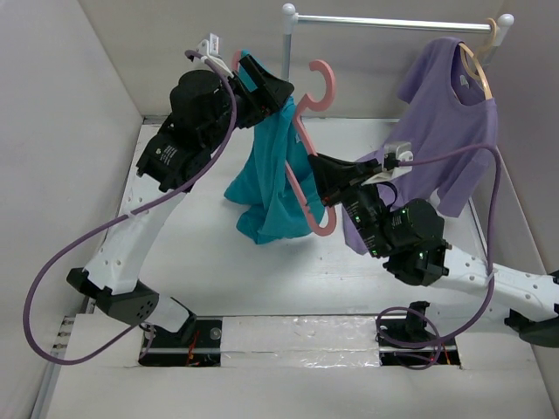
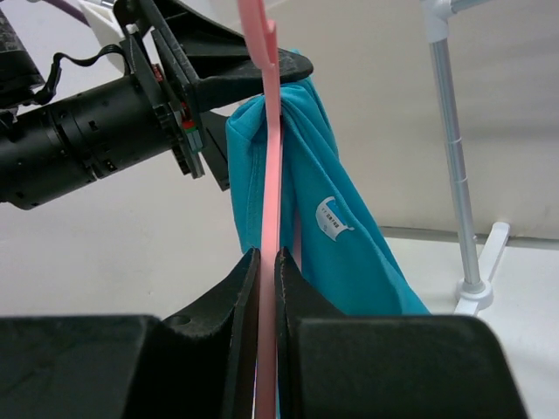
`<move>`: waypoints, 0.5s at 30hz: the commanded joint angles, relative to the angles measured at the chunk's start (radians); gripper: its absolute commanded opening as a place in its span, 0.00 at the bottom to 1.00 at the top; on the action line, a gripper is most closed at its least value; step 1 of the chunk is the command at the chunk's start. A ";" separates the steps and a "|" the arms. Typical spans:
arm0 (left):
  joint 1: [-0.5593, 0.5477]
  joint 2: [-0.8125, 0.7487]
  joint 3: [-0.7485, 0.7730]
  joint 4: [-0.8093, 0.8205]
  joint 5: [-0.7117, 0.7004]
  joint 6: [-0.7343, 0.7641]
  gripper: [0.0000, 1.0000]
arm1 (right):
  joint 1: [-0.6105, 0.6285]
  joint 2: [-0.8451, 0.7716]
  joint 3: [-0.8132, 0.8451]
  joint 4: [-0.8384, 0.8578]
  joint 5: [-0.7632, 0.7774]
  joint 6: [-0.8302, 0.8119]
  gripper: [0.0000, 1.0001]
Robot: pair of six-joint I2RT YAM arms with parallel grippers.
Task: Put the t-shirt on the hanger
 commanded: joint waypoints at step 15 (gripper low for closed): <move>-0.034 -0.211 -0.381 0.294 0.097 -0.119 0.14 | 0.004 0.100 0.061 -0.026 -0.058 0.041 0.00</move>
